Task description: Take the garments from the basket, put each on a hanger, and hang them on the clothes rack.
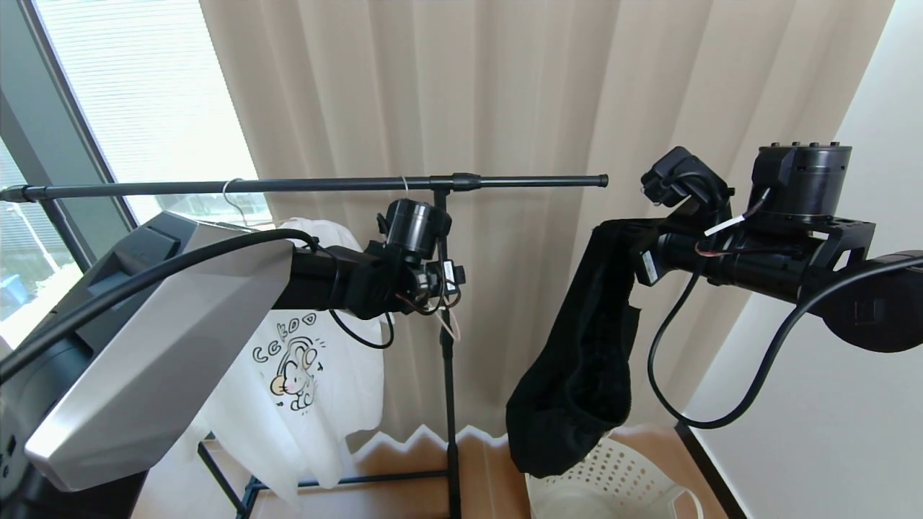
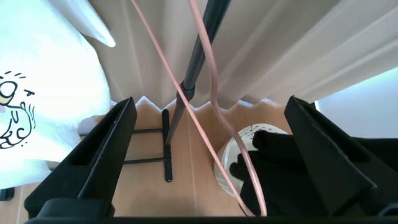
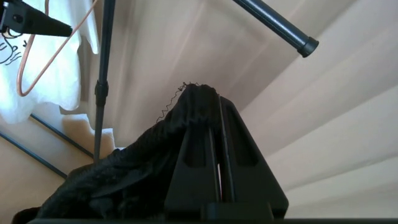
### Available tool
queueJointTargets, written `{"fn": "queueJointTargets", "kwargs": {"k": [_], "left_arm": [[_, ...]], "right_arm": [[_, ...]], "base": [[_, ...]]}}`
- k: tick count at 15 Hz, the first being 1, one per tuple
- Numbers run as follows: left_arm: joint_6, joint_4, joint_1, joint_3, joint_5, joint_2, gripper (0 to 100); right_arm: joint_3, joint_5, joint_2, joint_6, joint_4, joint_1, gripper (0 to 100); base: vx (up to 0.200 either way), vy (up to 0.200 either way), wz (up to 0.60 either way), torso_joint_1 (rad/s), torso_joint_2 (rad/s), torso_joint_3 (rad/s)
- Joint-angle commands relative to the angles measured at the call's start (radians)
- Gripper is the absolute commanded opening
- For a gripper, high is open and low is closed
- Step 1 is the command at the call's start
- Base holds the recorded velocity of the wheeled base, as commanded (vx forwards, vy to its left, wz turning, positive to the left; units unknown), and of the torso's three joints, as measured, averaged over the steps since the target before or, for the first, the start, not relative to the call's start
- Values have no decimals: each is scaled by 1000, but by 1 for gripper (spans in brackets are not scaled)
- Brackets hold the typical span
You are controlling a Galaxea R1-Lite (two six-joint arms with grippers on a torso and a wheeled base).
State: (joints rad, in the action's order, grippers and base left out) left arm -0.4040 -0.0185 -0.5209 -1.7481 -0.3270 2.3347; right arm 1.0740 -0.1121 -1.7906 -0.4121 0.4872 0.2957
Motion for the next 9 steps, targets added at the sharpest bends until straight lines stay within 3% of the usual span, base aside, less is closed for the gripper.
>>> {"fn": "queueJointTargets", "kwargs": {"k": [1, 4, 9], "left_arm": [[2, 3, 5, -60, -27, 64, 100], [4, 40, 22, -59, -41, 64, 100], [7, 61, 61, 56, -86, -23, 100]], "right_arm": [[0, 0, -3, -1, 1, 0, 0], [0, 0, -1, -1, 1, 0, 0], [0, 0, -1, -1, 1, 0, 0]], "base": [[0, 0, 0, 0, 0, 0], [0, 0, 0, 0, 0, 0], [0, 0, 0, 0, 0, 0]]}}
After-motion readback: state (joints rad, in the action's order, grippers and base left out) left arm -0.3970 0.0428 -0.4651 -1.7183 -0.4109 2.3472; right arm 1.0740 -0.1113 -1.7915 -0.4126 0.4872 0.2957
